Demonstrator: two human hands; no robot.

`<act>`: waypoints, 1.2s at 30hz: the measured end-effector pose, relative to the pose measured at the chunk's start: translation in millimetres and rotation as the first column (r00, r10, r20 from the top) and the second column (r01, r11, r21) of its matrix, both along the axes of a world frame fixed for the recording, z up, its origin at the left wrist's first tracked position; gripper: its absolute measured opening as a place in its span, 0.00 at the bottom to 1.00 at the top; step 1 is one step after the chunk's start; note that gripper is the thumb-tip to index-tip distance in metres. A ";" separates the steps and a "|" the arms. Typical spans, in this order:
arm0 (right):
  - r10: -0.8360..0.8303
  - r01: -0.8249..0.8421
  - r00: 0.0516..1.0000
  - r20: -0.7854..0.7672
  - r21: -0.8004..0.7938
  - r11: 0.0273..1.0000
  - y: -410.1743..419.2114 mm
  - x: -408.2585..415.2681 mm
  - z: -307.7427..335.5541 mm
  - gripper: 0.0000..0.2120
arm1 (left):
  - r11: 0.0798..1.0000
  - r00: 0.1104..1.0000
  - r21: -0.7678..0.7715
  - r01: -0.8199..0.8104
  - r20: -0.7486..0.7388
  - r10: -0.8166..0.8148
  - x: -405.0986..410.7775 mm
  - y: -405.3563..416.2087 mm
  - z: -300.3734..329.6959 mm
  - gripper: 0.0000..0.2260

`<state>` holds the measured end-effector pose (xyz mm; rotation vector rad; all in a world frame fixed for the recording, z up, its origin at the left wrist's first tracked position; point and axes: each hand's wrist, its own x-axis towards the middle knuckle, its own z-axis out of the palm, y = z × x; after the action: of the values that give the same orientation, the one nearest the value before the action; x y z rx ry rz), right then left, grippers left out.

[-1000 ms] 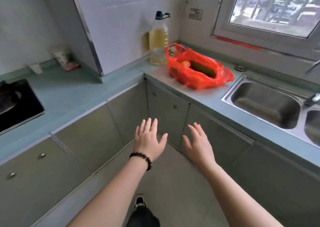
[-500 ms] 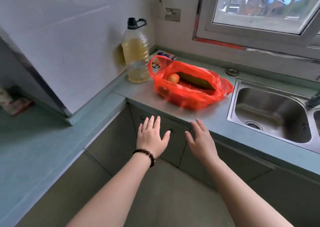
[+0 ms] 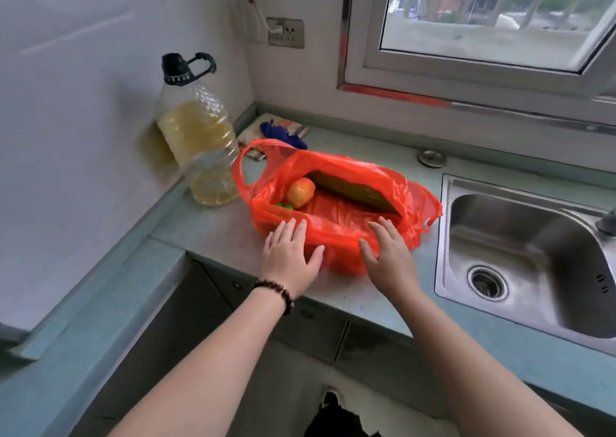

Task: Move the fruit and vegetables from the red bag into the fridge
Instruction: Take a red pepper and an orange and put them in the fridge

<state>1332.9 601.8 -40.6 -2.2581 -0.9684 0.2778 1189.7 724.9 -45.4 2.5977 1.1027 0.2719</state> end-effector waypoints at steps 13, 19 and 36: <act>0.064 -0.073 0.994 -0.084 -0.102 0.992 83.8 57.3 -25.6 0.20 | 0.987 0.991 -0.089 0.132 -0.013 -0.133 100.1 85.5 -17.5 0.21; 0.029 -0.051 0.992 -0.124 -0.178 0.983 72.4 42.5 -46.8 0.22 | 0.966 0.977 -0.165 0.201 -0.039 -0.210 80.0 77.6 -46.3 0.27; -0.132 0.096 0.974 -0.183 -0.193 0.976 52.3 -3.9 -67.0 0.35 | 0.941 0.977 -0.268 0.207 0.003 -0.214 33.7 61.0 -64.2 0.34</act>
<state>1329.1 654.1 -107.6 -2.3893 -0.7325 0.5456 1223.4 785.9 -109.6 2.4539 0.7961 0.0362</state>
